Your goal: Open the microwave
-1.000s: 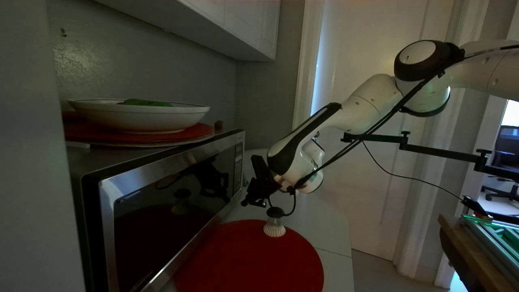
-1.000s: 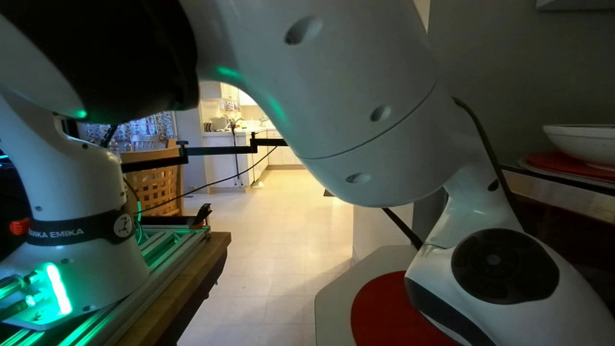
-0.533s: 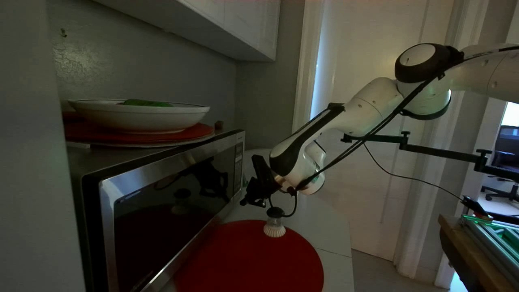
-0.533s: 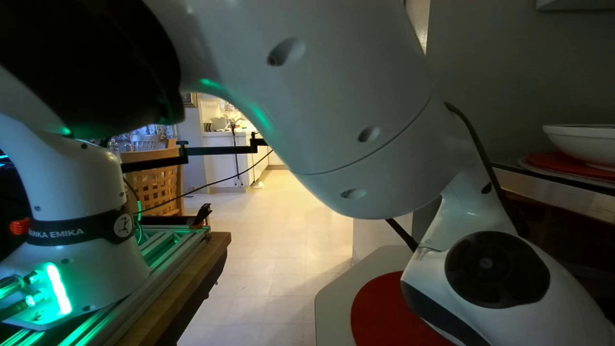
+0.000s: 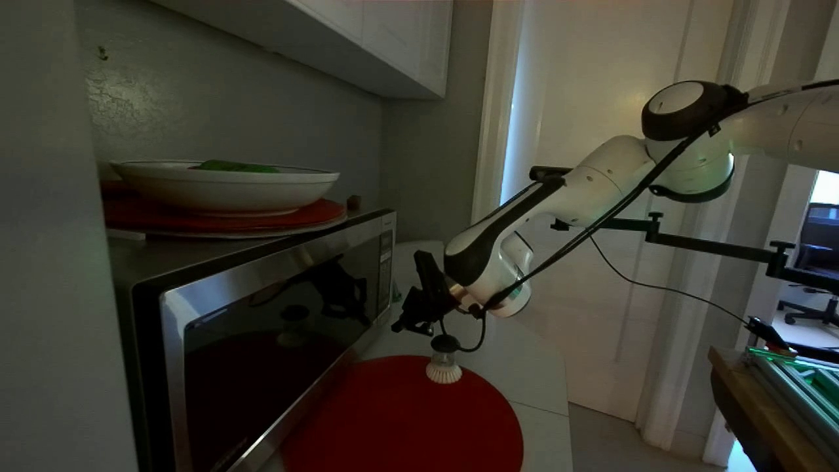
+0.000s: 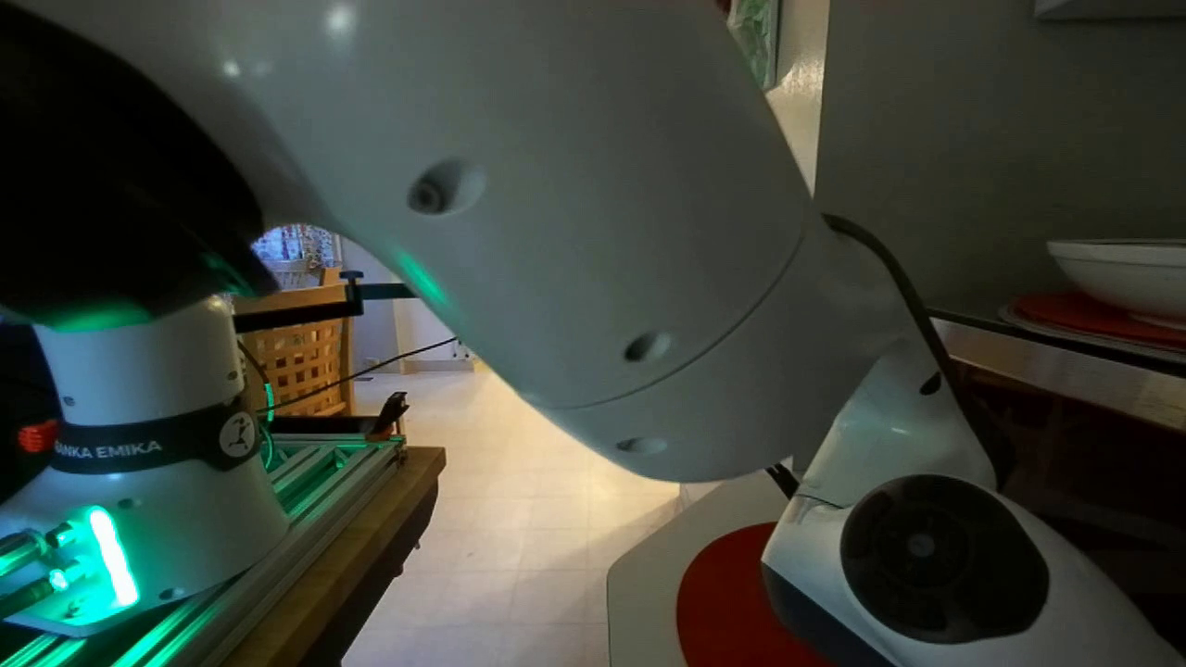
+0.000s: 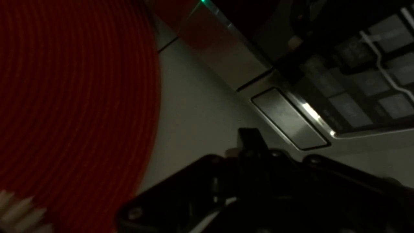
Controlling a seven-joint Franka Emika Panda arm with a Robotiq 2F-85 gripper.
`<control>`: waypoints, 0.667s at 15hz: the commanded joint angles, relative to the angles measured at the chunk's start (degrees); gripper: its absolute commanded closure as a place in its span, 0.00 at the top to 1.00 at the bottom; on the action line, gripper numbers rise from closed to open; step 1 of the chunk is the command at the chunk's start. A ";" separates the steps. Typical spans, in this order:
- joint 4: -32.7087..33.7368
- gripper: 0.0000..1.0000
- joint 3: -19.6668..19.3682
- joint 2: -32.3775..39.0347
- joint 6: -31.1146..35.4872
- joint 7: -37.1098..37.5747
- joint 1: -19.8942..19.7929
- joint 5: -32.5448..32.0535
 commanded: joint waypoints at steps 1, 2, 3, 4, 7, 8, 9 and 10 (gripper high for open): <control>-1.50 0.00 2.81 3.11 6.01 -2.16 -2.82 -3.38; -1.56 0.00 3.01 3.40 6.11 -2.28 -3.22 -3.88; -1.50 0.00 3.10 3.72 6.37 -2.36 -3.47 -4.34; -1.52 0.00 3.23 3.96 6.59 -2.48 -3.75 -4.79; -1.91 0.00 3.65 4.26 7.38 -2.95 -4.42 -5.96; -1.95 0.00 3.87 4.36 7.48 -3.12 -4.58 -6.30; -2.09 0.00 4.12 4.41 7.57 -3.27 -4.76 -6.64; -2.21 0.00 4.45 4.41 7.72 -3.44 -4.91 -7.07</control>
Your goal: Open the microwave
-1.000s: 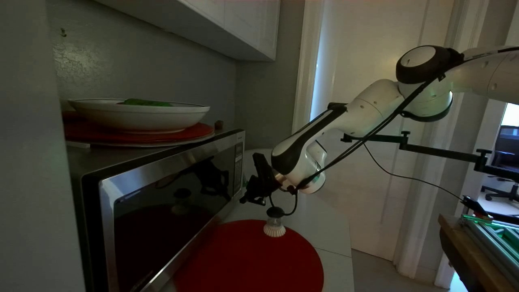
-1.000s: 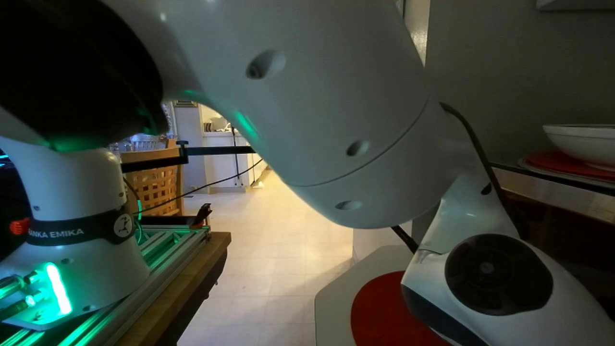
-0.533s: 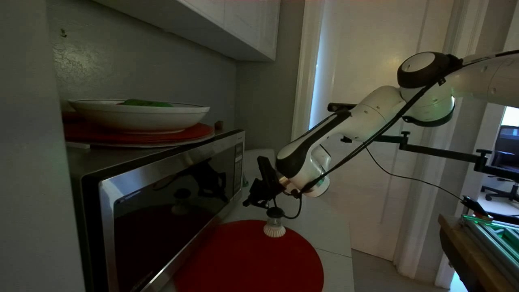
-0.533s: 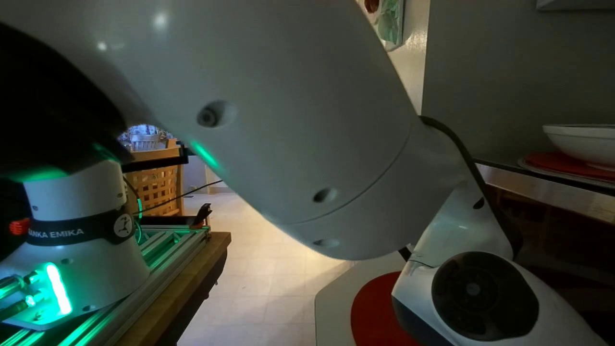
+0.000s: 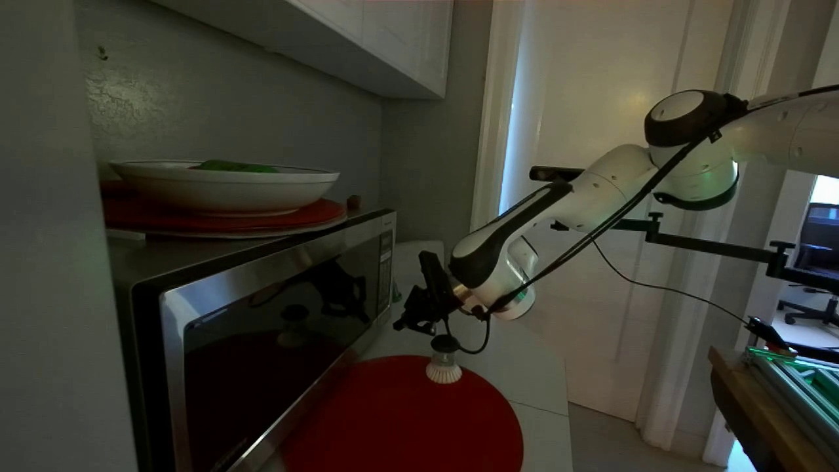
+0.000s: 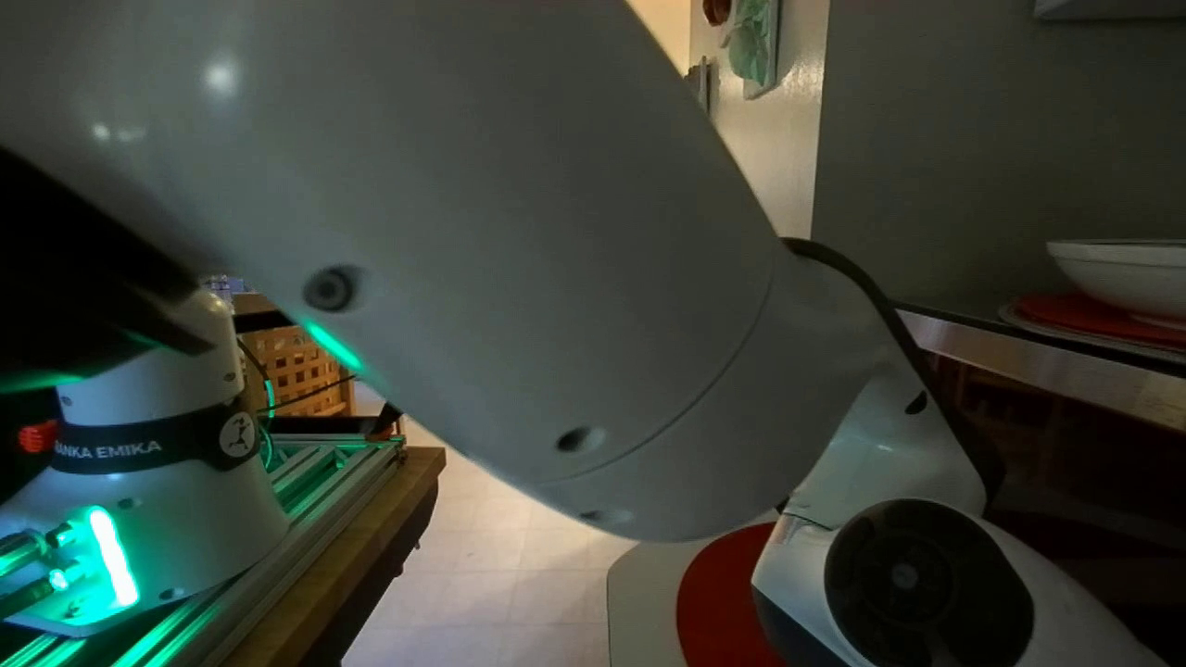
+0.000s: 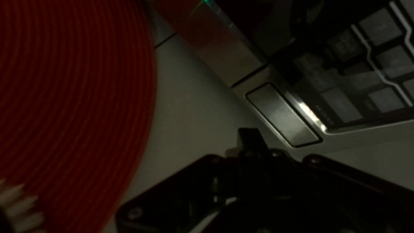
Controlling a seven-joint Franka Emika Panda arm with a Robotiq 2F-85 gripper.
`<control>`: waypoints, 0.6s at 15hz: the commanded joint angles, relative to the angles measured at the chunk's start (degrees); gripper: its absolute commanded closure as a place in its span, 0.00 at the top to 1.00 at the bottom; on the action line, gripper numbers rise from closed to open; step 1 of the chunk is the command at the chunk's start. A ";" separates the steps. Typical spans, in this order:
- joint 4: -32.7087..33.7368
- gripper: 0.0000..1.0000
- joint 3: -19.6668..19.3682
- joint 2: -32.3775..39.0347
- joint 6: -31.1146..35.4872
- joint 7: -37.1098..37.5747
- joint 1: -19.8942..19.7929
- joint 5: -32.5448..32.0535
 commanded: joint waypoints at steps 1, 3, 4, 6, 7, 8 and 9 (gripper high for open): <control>-1.66 0.00 2.63 1.98 6.79 -2.67 -1.73 -2.29; -1.83 0.00 3.19 1.98 6.93 -3.07 -1.89 -2.92; -1.76 0.00 3.19 1.85 6.95 -3.35 -1.75 -3.02; -1.66 0.00 3.31 1.81 7.31 -4.04 -1.77 -3.31; -1.59 0.00 3.27 1.67 7.36 -4.30 -1.78 -3.37; -1.45 0.00 3.22 1.65 7.31 -4.61 -1.79 -3.33; -1.26 0.00 3.17 1.67 7.27 -5.09 -1.83 -3.37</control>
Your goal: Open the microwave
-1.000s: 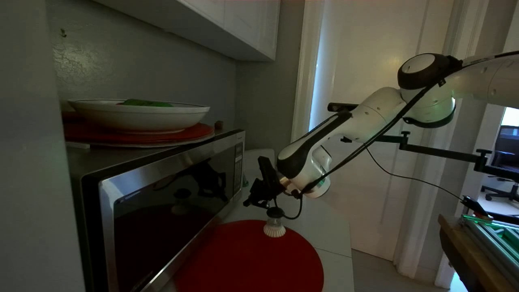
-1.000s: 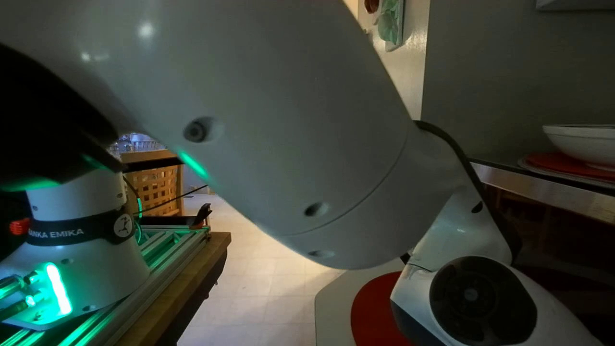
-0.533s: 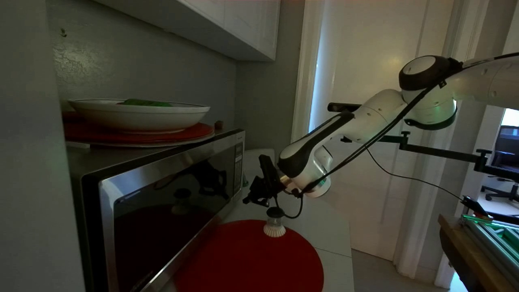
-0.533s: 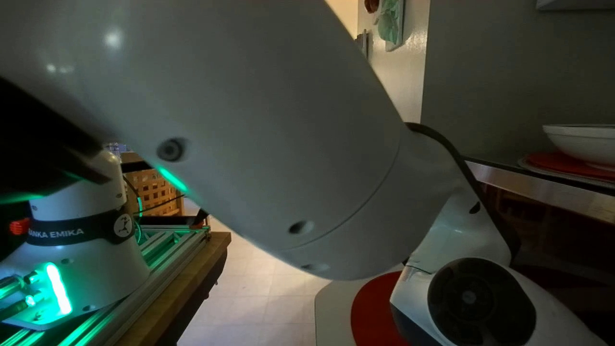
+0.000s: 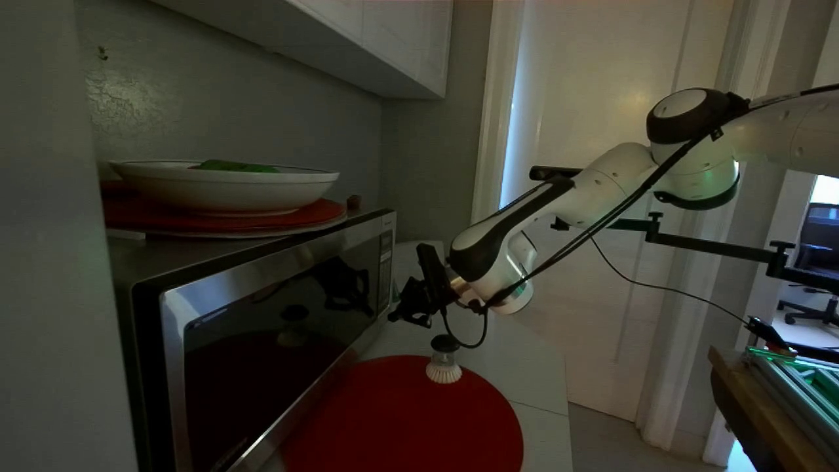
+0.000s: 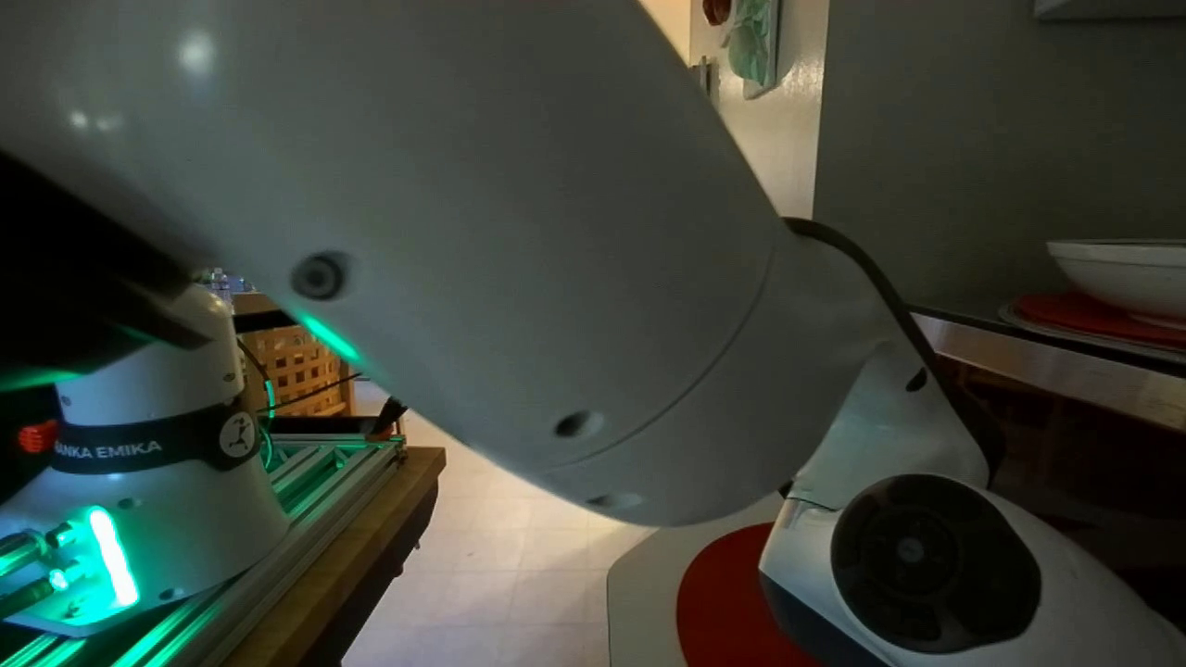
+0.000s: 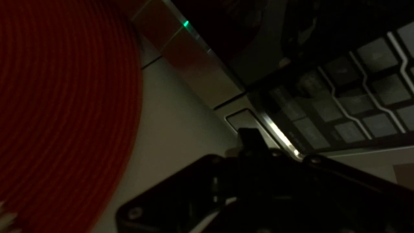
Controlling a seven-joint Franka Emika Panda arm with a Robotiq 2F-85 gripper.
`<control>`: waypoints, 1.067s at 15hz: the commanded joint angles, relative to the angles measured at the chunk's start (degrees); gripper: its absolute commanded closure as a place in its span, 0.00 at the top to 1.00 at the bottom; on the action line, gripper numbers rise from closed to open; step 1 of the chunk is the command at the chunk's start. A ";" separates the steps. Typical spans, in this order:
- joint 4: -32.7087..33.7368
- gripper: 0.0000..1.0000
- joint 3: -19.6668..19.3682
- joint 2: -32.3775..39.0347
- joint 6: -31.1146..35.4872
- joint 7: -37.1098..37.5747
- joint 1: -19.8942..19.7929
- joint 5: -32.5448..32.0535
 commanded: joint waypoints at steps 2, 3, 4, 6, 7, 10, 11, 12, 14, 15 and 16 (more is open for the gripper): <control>-0.11 0.00 1.21 1.98 6.55 -3.82 -1.03 -1.61; 0.46 0.00 1.10 2.08 6.28 -4.29 -0.94 -1.50; 0.92 0.00 1.10 2.21 6.09 -4.76 -0.88 -1.43; 2.19 0.00 0.74 2.30 5.10 -5.43 -0.19 -0.96; 3.18 0.00 0.59 2.57 4.30 -5.85 0.28 -0.78; 6.13 0.00 0.20 3.46 2.55 -7.09 1.79 -0.26; 7.34 0.00 0.09 3.93 1.79 -7.54 2.41 -0.03; 9.18 0.00 -0.20 4.48 0.59 -7.84 3.41 0.37; 12.48 0.00 -0.92 5.32 -1.34 -8.22 5.31 1.23; 13.06 0.00 -1.07 5.22 -1.61 -8.34 5.71 1.35; 13.59 0.00 -1.26 5.10 -2.01 -8.46 6.13 1.52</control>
